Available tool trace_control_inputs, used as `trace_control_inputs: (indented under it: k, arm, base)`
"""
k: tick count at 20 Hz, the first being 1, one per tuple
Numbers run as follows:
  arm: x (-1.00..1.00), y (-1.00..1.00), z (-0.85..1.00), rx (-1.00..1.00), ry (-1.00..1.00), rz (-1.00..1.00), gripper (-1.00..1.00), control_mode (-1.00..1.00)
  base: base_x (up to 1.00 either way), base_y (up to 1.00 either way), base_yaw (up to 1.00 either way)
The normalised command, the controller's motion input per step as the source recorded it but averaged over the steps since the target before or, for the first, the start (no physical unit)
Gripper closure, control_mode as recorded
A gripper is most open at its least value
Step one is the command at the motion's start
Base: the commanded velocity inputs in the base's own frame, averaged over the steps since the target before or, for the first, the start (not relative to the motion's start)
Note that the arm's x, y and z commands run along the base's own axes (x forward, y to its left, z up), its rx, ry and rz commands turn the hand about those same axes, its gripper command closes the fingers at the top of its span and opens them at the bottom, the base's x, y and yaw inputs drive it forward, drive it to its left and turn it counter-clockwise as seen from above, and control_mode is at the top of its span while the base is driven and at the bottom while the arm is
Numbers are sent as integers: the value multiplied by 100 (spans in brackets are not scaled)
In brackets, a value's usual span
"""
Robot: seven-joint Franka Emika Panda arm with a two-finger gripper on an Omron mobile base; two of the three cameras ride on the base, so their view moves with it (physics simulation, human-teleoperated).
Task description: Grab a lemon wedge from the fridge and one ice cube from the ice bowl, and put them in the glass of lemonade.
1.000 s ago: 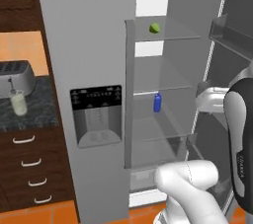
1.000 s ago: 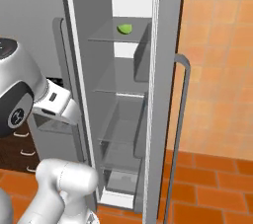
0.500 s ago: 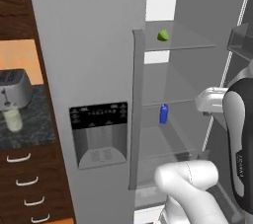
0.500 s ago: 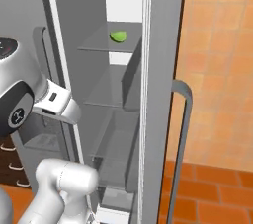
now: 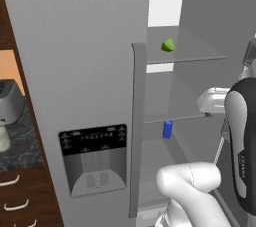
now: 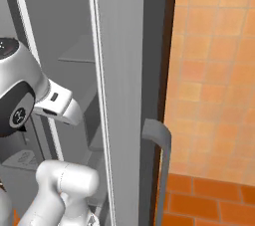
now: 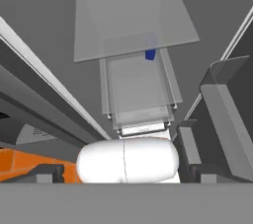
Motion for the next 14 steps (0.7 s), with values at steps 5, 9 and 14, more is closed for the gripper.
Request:
trace_control_inputs:
  k: [5, 9, 14]
  arm:
    - [0, 0, 0, 0, 0, 0, -100, 100]
    - [4, -7, 0, 0, 0, 0, -100, -100]
    - [4, -11, 1, 0, -4, 0, -100, -100]
  base:
    - [61, -20, 0]
    - [15, -28, 0]
    - [0, 0, 0]
